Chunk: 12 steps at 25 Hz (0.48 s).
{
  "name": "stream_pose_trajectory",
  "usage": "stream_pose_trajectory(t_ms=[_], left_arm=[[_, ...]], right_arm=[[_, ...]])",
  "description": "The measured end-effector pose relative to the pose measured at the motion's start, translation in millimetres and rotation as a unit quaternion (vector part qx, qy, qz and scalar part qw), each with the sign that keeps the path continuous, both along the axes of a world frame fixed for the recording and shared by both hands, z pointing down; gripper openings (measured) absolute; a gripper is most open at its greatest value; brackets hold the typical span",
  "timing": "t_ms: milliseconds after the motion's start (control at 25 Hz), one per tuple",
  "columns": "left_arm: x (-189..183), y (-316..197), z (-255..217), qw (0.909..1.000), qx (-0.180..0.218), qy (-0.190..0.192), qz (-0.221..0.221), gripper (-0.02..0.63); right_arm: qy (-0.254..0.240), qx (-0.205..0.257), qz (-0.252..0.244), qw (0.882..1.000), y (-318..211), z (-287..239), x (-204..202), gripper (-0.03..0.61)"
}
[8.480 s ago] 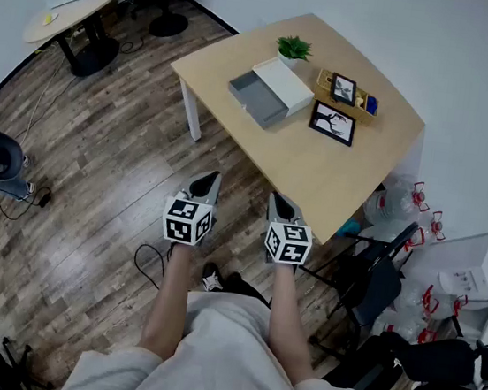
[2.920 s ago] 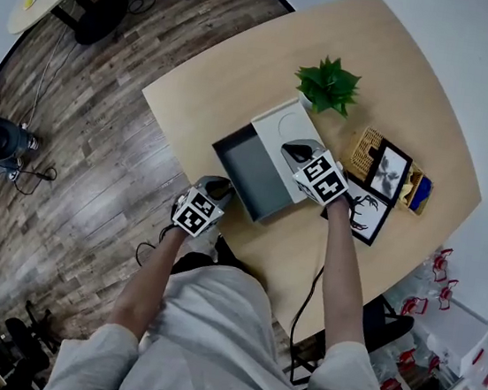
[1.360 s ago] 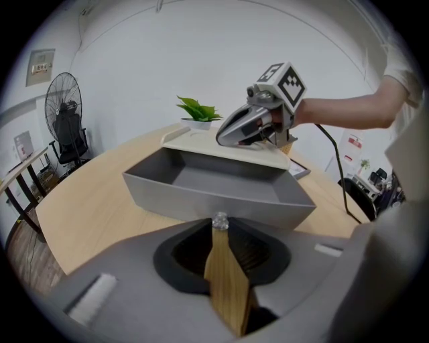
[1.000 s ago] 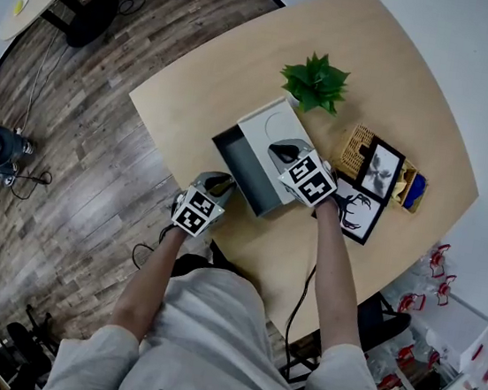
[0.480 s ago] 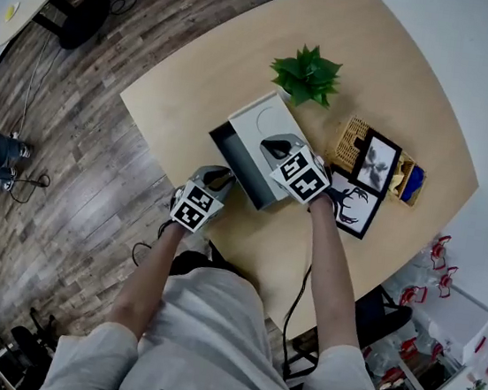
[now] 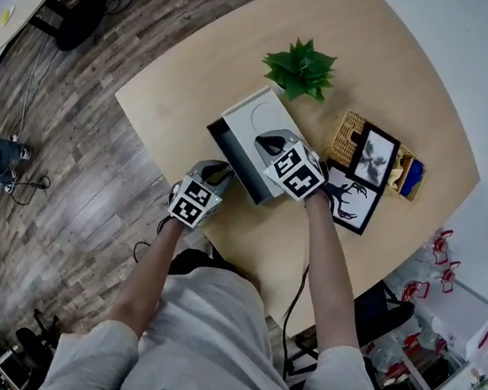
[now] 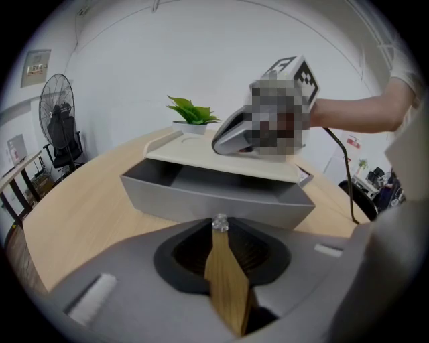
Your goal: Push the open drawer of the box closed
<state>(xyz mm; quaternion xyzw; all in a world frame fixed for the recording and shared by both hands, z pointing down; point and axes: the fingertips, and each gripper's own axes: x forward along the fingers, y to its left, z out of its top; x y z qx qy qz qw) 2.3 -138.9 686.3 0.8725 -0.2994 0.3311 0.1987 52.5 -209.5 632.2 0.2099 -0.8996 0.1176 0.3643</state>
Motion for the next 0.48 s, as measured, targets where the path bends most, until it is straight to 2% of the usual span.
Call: stream_pose_trajectory(t_ms=[480], left_arm=[[6.4, -8.6, 9.8, 0.9999, 0.01, -0.003, 0.008, 0.129]], right_arm=[[0.001, 0.001, 0.0, 1.0, -0.5, -1.2, -0.3, 0.002]])
